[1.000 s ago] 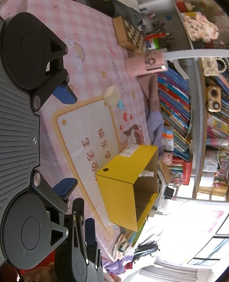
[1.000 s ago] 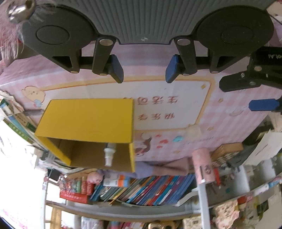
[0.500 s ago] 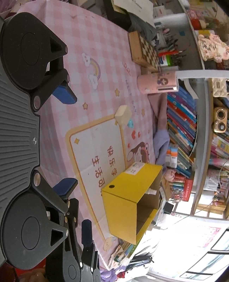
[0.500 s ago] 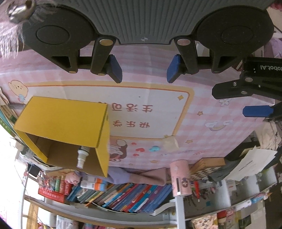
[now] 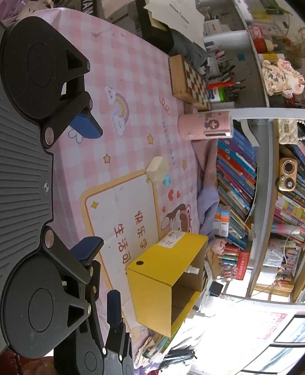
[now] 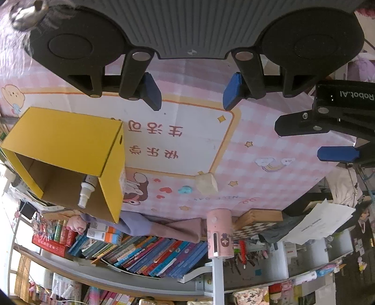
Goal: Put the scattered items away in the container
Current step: 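Back both tools away from the box toward the eraser and whistle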
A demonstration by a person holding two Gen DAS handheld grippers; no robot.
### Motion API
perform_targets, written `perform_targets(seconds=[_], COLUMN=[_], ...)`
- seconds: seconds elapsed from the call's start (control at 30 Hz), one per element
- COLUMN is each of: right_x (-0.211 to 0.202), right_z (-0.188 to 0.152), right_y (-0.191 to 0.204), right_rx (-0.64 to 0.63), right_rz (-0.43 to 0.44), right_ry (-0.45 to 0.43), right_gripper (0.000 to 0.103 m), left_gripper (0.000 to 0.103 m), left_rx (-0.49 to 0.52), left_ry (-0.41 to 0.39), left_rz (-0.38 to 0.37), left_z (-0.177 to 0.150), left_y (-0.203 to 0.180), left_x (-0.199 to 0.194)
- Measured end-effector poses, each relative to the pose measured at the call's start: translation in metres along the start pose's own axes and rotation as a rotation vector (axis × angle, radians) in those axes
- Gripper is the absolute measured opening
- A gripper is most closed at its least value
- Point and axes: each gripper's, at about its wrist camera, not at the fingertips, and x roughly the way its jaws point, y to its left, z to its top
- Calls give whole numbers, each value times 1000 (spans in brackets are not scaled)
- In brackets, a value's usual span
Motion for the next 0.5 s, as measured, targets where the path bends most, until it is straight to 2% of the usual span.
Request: perform_targets(seconds=[0.27, 0.5], right_x=[18, 41], right_z=[18, 32], right_y=[4, -8], right_rx=[-33, -17], right_rz=[32, 33], right_ry=[-24, -1], right_gripper=[56, 55], left_gripper=[93, 93], left_rx=[-25, -30], left_ry=[-10, 22], left_rz=[49, 50], left_z=[12, 21], left_y=[16, 20], left_x=[10, 33])
